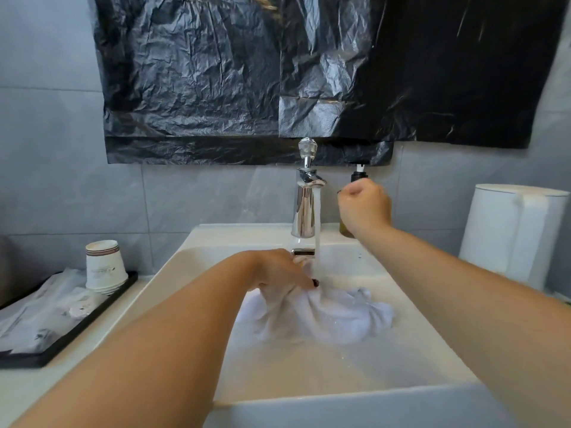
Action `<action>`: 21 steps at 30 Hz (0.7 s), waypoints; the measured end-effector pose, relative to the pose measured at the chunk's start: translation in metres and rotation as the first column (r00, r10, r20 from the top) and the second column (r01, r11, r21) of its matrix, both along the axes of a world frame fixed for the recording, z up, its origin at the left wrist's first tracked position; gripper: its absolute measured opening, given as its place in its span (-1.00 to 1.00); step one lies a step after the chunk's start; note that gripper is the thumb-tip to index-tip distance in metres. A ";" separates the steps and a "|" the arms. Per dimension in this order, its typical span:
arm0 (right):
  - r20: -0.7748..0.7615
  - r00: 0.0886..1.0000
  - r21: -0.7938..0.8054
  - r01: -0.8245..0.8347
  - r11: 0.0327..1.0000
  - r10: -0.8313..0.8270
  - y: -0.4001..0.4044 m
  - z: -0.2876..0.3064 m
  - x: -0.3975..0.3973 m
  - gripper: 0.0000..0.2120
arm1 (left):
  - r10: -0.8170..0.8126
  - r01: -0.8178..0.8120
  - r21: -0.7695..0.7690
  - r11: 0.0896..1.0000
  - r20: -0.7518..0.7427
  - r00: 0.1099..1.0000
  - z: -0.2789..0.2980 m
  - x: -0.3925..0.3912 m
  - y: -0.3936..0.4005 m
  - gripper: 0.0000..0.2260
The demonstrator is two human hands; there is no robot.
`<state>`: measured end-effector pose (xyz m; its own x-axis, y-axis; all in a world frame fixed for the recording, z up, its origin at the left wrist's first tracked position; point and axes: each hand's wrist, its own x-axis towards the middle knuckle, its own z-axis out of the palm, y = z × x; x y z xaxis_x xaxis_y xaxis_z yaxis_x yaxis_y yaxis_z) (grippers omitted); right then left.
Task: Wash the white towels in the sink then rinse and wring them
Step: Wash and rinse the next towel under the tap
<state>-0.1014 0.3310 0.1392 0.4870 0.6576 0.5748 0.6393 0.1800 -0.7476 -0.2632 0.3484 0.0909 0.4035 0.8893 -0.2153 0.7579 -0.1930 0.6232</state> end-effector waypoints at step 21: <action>0.376 0.922 0.307 -0.212 0.928 0.086 -0.021 0.014 -0.009 -0.90 | -0.454 0.385 -0.316 0.867 -0.183 0.872 0.012 0.027 -0.048 -0.71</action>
<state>-0.1106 0.3104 0.1530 0.1244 0.4433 0.8877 0.7930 0.4933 -0.3575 -0.2357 0.3009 0.1025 0.6290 0.5440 -0.5554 0.7750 -0.3832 0.5025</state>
